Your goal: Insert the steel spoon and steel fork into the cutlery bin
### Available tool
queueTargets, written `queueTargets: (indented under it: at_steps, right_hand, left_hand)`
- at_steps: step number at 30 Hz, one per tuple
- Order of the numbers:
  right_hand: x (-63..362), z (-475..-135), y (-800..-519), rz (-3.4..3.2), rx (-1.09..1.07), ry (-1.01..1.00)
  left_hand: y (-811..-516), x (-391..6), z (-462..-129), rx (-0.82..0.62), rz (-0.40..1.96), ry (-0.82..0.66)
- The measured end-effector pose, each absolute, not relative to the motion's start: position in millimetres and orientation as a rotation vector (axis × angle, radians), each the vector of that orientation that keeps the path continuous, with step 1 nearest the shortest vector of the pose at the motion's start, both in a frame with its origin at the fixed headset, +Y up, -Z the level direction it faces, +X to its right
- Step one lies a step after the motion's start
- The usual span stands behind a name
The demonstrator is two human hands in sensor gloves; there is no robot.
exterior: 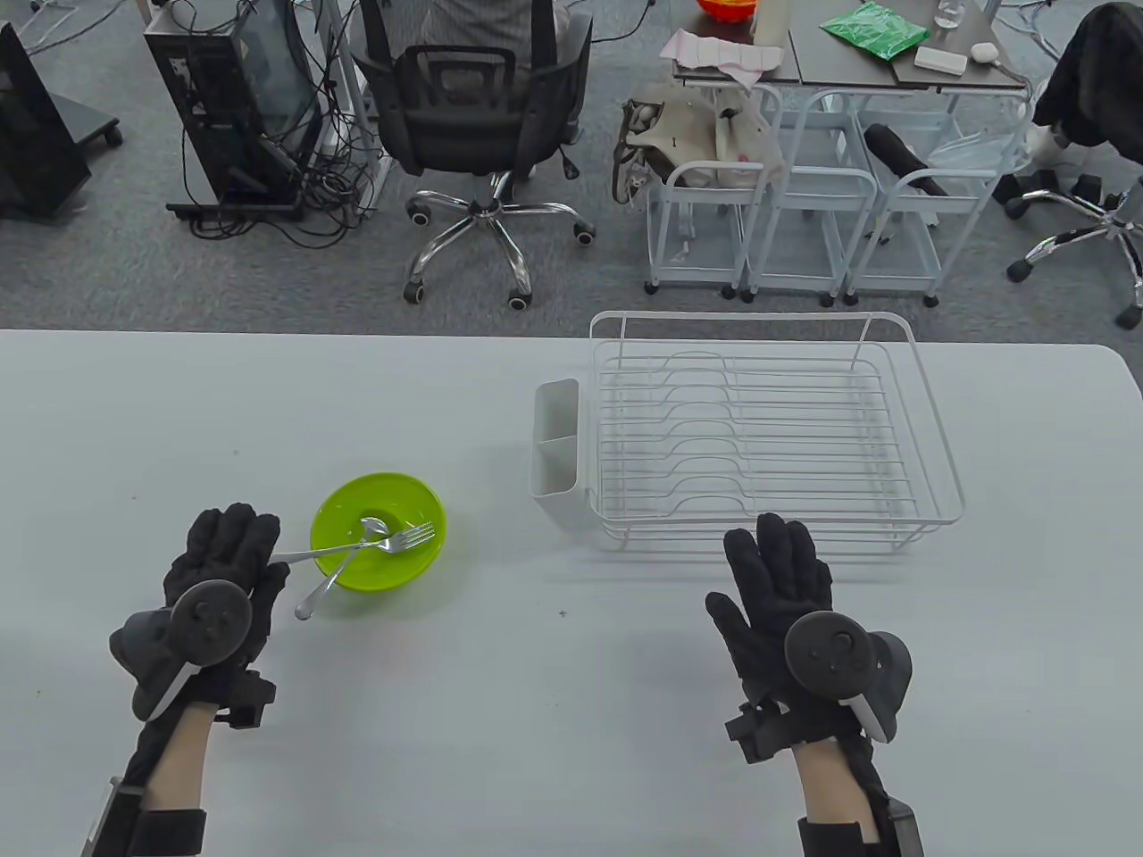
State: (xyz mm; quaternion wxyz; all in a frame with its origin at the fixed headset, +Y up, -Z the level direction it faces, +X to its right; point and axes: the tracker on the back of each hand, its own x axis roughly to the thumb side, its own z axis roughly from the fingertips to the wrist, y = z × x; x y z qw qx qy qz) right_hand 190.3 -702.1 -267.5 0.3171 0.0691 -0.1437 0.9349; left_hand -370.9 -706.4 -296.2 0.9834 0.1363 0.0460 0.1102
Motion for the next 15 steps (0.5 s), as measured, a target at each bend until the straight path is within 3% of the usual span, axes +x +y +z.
queueTargets:
  at_steps: [7,15]
  right_hand:
    - [189.5,-267.7,-702.5,2.463,0.185,-0.365]
    - [189.0,-267.7,-702.5,2.462,0.192,-0.358]
  left_hand:
    - [-722.9,-385.8,-305.2,0.180,0.270,0.105]
    - [-730.5,-385.3,-311.0,0.165,0.200,0.106]
